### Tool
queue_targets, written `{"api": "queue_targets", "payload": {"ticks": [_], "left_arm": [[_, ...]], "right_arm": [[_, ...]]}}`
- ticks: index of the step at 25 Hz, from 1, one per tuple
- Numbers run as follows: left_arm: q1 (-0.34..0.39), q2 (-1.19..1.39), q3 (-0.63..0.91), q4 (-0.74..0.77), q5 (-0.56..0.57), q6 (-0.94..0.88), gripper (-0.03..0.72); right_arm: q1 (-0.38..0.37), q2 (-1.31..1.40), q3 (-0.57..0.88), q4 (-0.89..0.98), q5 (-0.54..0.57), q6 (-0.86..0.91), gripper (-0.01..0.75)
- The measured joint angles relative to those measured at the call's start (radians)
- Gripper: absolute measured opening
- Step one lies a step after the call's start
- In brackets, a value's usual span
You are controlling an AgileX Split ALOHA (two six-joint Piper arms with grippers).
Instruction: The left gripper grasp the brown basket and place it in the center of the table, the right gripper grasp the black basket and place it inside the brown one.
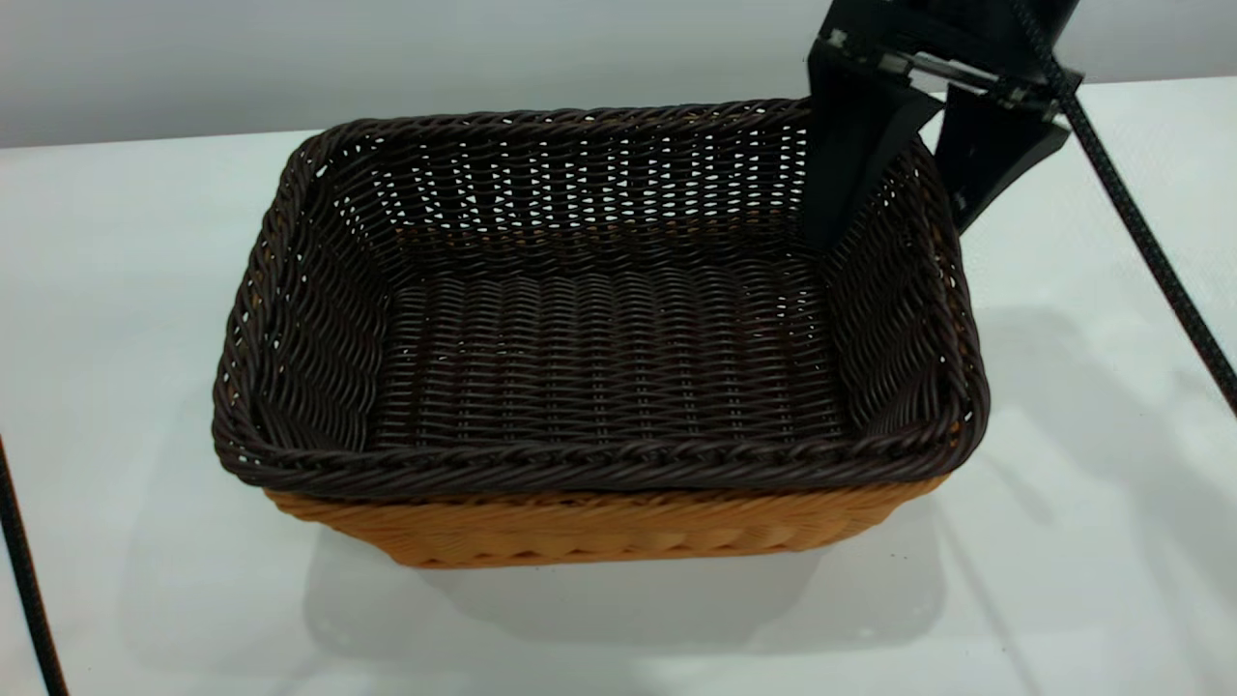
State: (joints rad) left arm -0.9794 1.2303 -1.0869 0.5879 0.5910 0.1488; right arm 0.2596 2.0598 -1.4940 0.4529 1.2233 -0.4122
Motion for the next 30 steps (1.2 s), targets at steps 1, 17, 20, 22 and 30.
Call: {"api": "queue_targets", "payload": {"ticks": [1,17,20,22,30], "left_arm": [[0.0,0.0,0.0,0.004,0.001,0.0,0.627],[0.0,0.0,0.0,0.131,0.064,0.0,0.627],[0.0,0.0,0.0,0.131,0.131,-0.001,0.626],[0.0,-0.002,0.0,0.13,0.188,-0.032,0.614],[0.0,-0.088,0.0,0.109,0.401,-0.254,0.43]], "right_arm": [[0.0,-0.001,0.0,-0.025,0.0,0.016,0.654],[0.0,-0.145,0.0,-0.104,0.0,0.082,0.654],[0.0,-0.206,0.0,-0.063,0.0,0.058,0.627],[0.0,-0.242,0.001,-0.027,0.0,0.047,0.577],[0.001,-0.371,0.002,-0.011,0.0,0.058,0.219]]}}
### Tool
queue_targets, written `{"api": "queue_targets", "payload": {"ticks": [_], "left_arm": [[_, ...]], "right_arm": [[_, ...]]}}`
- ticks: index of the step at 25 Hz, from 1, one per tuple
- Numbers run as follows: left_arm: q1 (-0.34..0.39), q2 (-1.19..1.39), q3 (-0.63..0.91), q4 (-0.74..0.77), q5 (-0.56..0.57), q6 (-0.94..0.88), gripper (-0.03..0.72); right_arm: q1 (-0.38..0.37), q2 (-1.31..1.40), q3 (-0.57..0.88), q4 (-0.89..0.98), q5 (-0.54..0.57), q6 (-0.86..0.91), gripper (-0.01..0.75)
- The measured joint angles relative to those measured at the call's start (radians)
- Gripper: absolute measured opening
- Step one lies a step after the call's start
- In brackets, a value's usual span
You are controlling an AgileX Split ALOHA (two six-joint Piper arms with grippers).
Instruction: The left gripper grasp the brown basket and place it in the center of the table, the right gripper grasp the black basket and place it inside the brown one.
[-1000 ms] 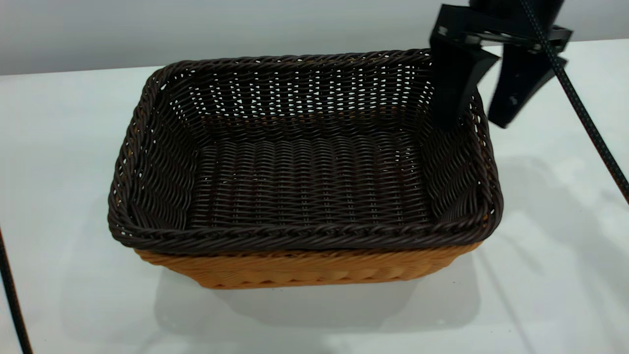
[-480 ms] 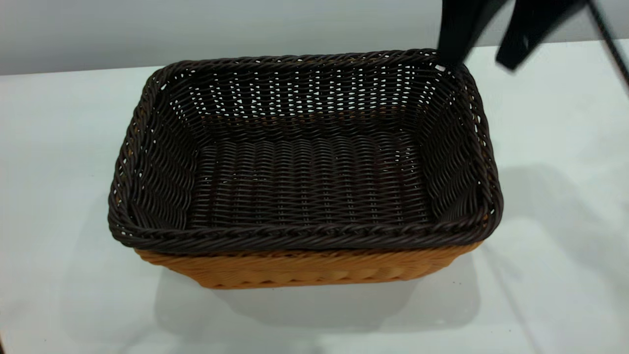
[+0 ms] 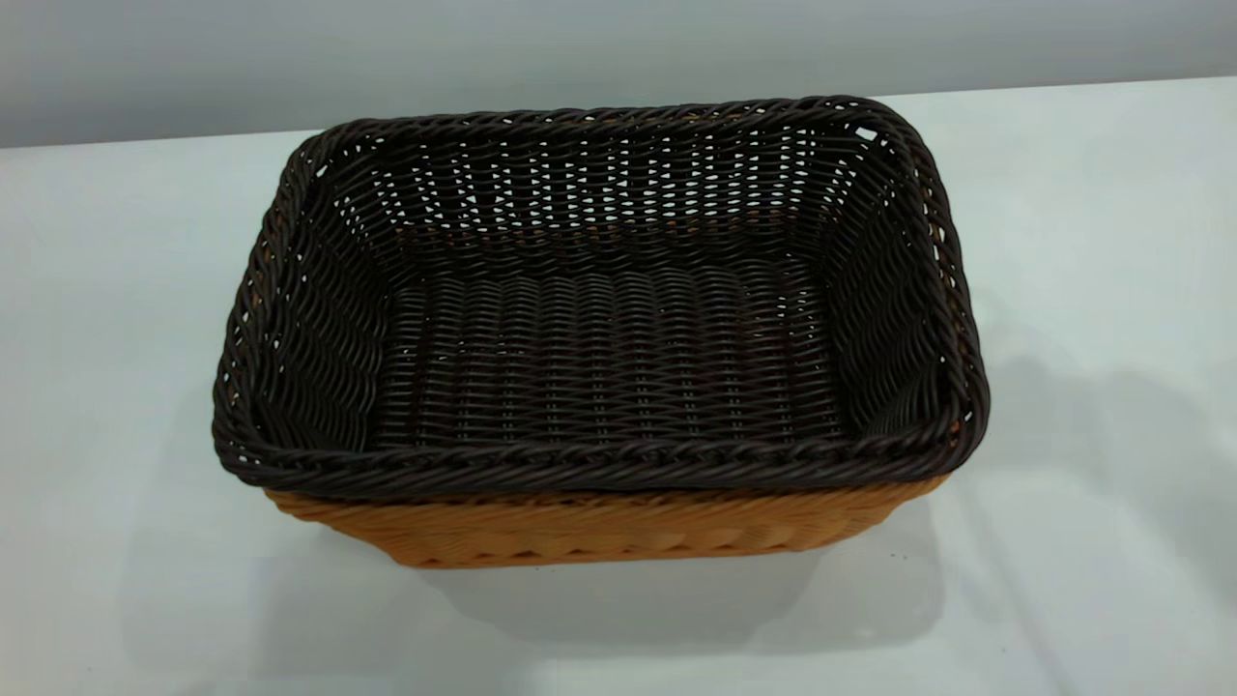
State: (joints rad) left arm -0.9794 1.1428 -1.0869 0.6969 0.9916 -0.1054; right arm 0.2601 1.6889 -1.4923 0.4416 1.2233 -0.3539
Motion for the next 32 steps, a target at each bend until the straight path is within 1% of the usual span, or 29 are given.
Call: {"api": "queue_targets", "payload": {"ticks": [3,5,6,11,14,18,22,24,26,30,32], "left_arm": [[0.0,-0.058,0.0,-0.05,0.055,-0.059,0.356],[-0.001,-0.103,0.0,-0.086,0.07,-0.087,0.332],[-0.001,-0.127,0.001,-0.101,0.07,-0.099,0.323],[-0.001,-0.225,0.005,-0.143,0.099,-0.137,0.295],[-0.001,-0.26,0.025,-0.143,0.13,-0.136,0.256],[-0.001,-0.3,0.065,-0.173,0.151,-0.135,0.172],[-0.001,-0.33,0.066,-0.239,0.152,-0.134,0.066],[-0.001,-0.334,0.066,-0.264,0.159,-0.134,0.02],[-0.001,-0.334,0.066,-0.279,0.182,-0.138,0.006],[-0.001,-0.334,0.066,-0.3,0.199,-0.166,0.001],[-0.001,-0.334,0.066,-0.3,0.196,-0.169,0.0]], "right_arm": [[0.0,-0.051,0.0,0.021,0.0,0.0,0.072],[0.001,-0.092,0.0,0.036,0.0,0.0,0.023],[0.006,-0.113,0.0,0.037,0.0,-0.004,0.012],[0.042,-0.233,0.0,0.034,0.002,-0.006,0.003],[0.063,-0.315,0.0,0.034,0.004,-0.002,0.003],[0.063,-0.43,0.0,0.053,0.004,0.0,0.003],[0.063,-0.538,0.0,0.05,-0.005,0.007,0.003],[0.063,-0.587,0.007,0.025,-0.033,0.03,0.003],[0.063,-0.646,0.03,-0.013,-0.075,0.062,0.003],[0.063,-0.779,0.136,-0.094,-0.188,0.121,0.003],[0.063,-0.853,0.217,-0.122,-0.247,0.121,0.003]]}}
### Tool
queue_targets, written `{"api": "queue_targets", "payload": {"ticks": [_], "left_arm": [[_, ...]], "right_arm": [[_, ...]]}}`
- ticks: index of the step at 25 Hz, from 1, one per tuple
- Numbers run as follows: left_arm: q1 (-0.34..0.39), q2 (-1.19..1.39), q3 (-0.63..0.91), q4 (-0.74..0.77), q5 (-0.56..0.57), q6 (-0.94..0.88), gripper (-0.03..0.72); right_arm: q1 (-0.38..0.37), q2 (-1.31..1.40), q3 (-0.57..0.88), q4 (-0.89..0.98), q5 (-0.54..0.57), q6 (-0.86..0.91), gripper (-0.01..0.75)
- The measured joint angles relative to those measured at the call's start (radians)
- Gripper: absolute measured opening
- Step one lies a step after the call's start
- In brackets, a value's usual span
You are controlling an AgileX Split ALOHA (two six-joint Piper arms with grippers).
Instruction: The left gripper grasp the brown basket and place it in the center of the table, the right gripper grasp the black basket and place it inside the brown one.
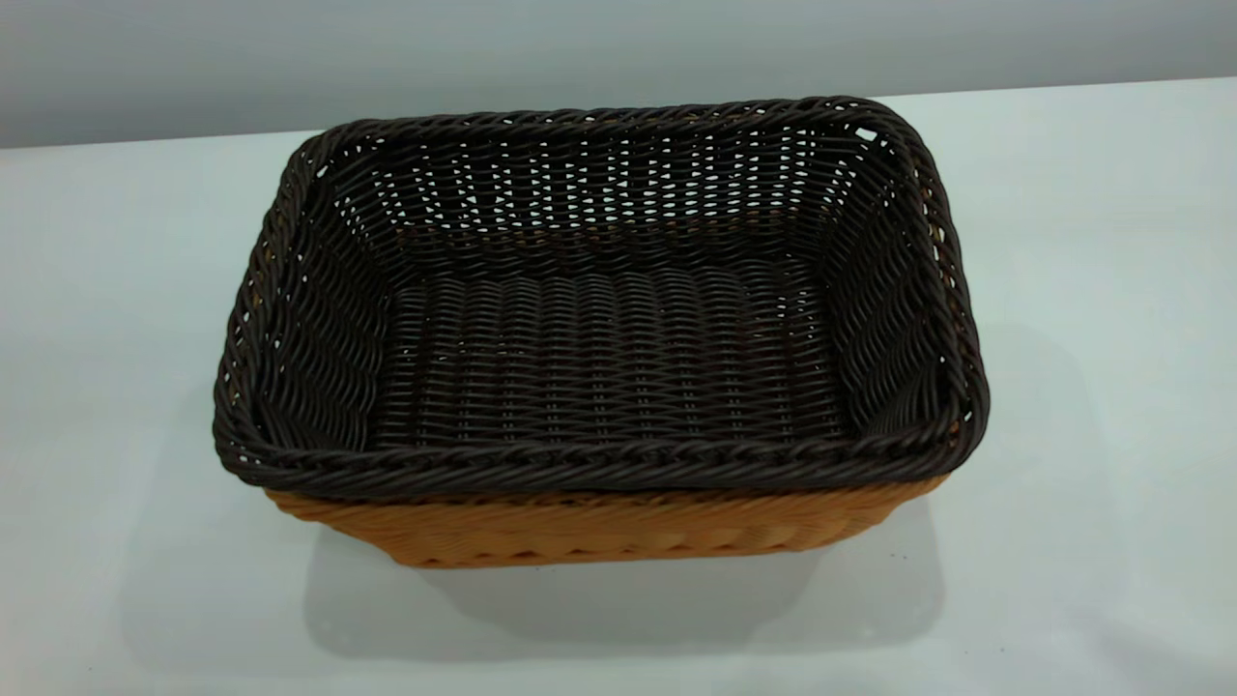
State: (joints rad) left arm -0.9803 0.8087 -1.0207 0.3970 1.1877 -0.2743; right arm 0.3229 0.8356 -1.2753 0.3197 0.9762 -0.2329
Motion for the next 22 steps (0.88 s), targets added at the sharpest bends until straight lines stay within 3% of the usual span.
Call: {"api": "queue_targets", "payload": {"ticks": [4,9,17,22], "left_arm": [[0.0,0.0,0.0,-0.001,-0.02,-0.001,-0.001],[0.0,0.0,0.0,-0.031,-0.029,-0.004,-0.001],[0.0,0.0,0.0,-0.062,-0.033,-0.003,-0.001],[0.0,-0.003,0.047,-0.116,-0.024,0.014,-0.001]], "right_arm": [[0.0,-0.17,0.179,-0.052,-0.085,-0.035,0.003],[0.0,-0.402,0.398,-0.09,-0.086,-0.05,0.003],[0.0,-0.705,0.681,-0.098,-0.032,0.005,0.003],[-0.001,-0.811,0.772,-0.124,0.065,0.061,0.003]]}}
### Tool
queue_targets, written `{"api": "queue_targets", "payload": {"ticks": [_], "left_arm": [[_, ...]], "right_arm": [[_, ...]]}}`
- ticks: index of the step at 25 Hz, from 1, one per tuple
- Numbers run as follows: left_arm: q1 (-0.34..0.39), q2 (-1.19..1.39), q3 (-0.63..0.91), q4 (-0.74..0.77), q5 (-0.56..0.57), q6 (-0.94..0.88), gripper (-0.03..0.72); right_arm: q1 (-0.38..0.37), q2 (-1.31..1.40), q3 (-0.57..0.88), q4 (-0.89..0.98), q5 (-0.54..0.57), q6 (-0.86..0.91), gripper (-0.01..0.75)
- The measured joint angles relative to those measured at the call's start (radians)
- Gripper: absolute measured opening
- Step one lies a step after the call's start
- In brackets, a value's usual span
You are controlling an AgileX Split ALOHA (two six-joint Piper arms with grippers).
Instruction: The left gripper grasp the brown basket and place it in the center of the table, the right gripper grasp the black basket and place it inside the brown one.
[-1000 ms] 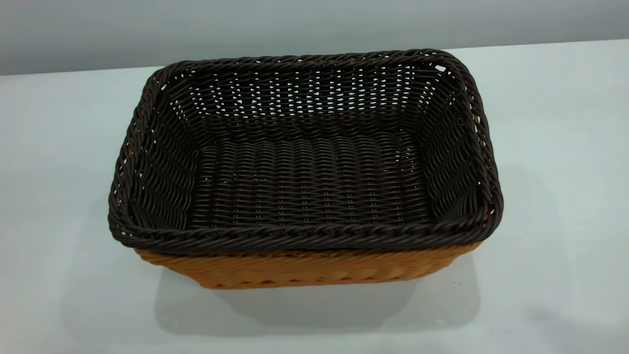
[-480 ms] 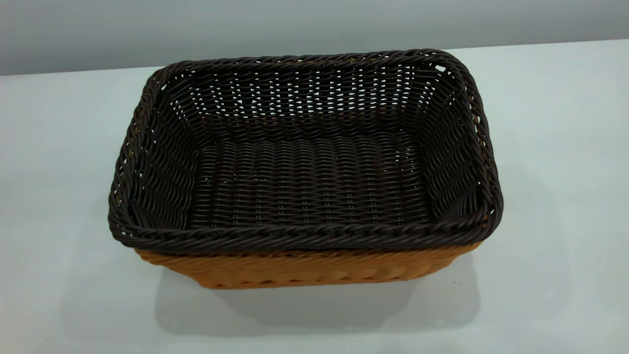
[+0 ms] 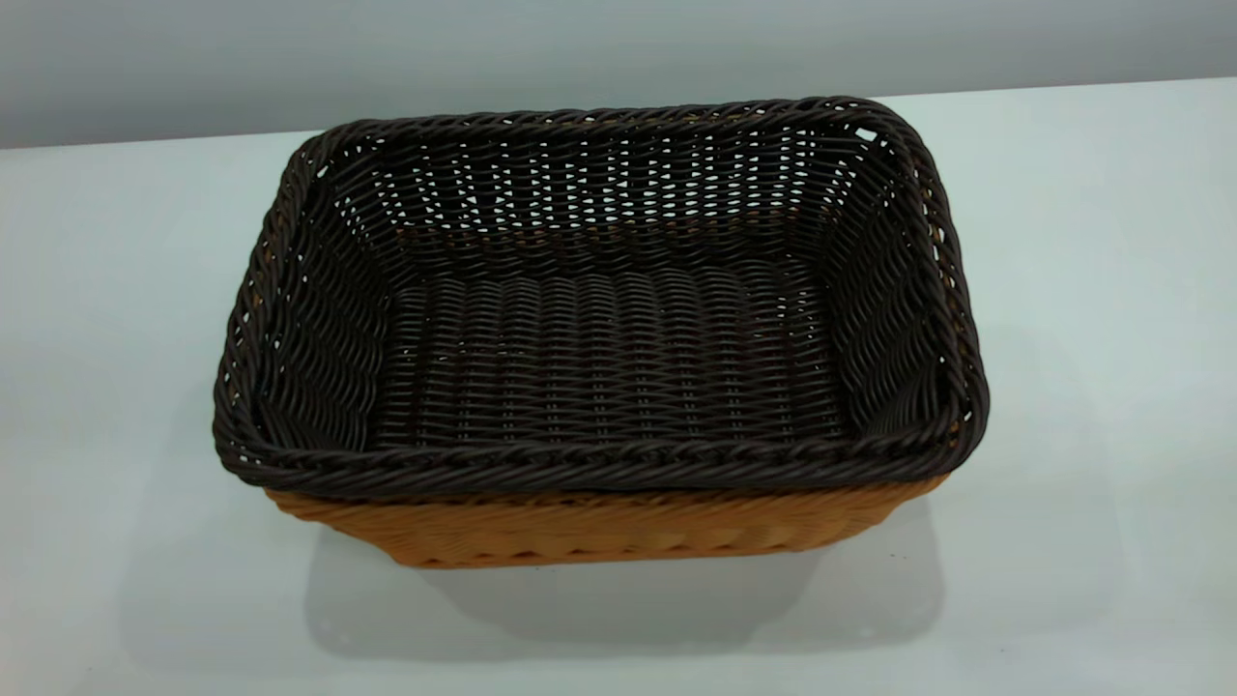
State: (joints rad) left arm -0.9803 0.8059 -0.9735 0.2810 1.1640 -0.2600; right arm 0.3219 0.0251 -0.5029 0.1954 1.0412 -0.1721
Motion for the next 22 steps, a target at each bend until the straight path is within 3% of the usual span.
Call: {"api": "queue_targets", "payload": {"ticks": [4,10,16,22], "left_arm": [[0.0,-0.032,0.093,-0.052,-0.026,0.0,-0.001],[0.0,-0.141,0.254,-0.135,-0.111,0.085,-0.001],[0.0,-0.286,0.374,-0.308,-0.064,0.26,-0.001],[0.0,-0.412,0.469,-0.327,-0.068,0.319,-0.001]], "right_arm": [[-0.001,-0.026,0.0,-0.057,0.058,0.0,0.003],[-0.001,-0.026,0.0,-0.056,0.052,-0.001,0.003],[-0.001,-0.025,0.0,-0.059,0.051,-0.001,0.003],[-0.001,-0.025,-0.001,-0.06,0.049,-0.001,0.003]]}}
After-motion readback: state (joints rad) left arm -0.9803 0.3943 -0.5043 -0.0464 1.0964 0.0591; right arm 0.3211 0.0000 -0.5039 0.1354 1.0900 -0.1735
